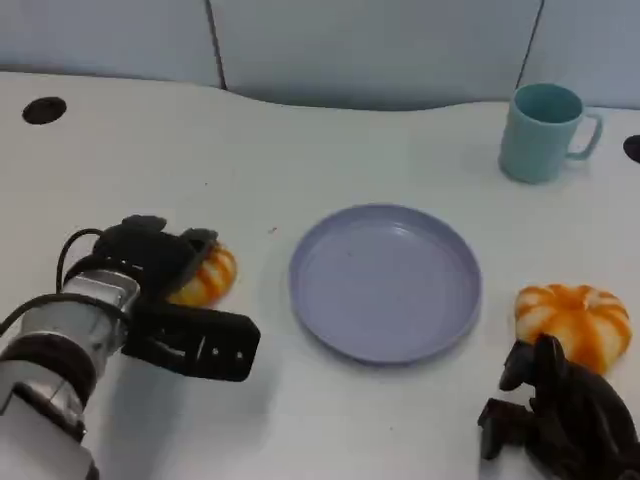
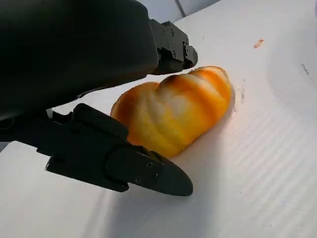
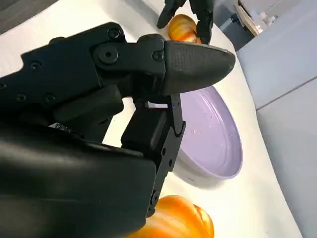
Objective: Grasp the bread from the table and place it into the plate.
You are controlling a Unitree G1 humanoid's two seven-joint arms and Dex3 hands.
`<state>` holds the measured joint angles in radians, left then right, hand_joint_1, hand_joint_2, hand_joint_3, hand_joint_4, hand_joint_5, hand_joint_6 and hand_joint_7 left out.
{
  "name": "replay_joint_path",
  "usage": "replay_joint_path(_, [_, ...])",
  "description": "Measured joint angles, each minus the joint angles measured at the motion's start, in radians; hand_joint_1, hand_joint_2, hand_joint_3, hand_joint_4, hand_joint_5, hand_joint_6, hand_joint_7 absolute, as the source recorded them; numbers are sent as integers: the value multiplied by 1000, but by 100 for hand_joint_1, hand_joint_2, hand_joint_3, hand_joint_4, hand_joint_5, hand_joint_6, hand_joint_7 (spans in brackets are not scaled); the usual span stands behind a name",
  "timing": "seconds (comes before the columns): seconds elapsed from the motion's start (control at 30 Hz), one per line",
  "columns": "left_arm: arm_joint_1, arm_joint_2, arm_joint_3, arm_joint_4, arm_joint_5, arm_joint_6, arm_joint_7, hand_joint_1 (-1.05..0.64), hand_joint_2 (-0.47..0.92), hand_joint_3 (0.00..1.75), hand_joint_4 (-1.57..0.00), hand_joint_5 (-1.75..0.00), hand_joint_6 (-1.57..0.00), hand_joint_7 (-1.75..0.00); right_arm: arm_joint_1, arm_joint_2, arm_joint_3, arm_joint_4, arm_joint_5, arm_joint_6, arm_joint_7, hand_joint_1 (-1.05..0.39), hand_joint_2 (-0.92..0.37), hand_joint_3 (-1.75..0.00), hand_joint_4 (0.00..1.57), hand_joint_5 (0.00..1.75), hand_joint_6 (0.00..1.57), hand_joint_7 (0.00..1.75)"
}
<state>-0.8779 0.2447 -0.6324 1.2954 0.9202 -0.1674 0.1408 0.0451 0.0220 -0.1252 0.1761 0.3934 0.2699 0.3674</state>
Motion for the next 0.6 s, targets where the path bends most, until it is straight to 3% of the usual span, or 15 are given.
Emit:
replay_joint_path(0.07, [-7, -6, -4, 16, -5, 11, -3, -65, 79, 1, -12, -5, -13, -3, 7, -1, 0, -5, 0, 0, 3, -44, -92, -51, 127, 129, 114, 125])
replay_joint_path(0.13, [-11, -9, -7, 24, -10, 14, -4, -46, 86, 2, -30, -10, -31, -4, 11, -1, 0, -9, 0, 0, 4, -44, -92, -50, 126, 129, 114, 125])
replay_joint_path(0.27, [-8, -10, 6, 38, -50, 0, 22, -34, 92, 16, -80, -41, -83, -12, 28, 0, -3, -32, 8, 15, -2, -44, -92, -48, 127, 130, 114, 126])
replay_joint_path(0.43, [9, -5, 19, 42, -84, -37, 120, -33, 92, 18, -87, -47, -90, -12, 35, -1, -8, -52, 15, 44, -13, -44, -92, -47, 127, 130, 114, 126])
replay_joint_path(0.47, [9, -5, 19, 42, -85, -38, 124, -34, 92, 12, -82, -109, -101, -14, 35, -1, -8, -53, 15, 47, -13, -43, -92, -47, 128, 130, 114, 126])
replay_joint_path(0.5, [11, -5, 17, 42, -84, -39, 147, -35, 92, 9, -78, -141, -105, -14, 36, 0, -9, -56, 15, 50, -15, -43, -92, -47, 129, 130, 114, 126])
replay_joint_path(0.57, [30, -4, 0, 43, -76, -40, 237, -34, 92, 11, -76, -166, -107, -23, 42, 0, -8, -65, 14, 53, -21, -43, -92, -47, 129, 129, 114, 126])
replay_joint_path(0.6, [40, -5, -10, 44, -69, -39, 280, -32, 91, 19, -74, -171, -89, -71, 47, 0, -8, -70, 14, 53, -24, -43, -92, -47, 129, 129, 114, 127])
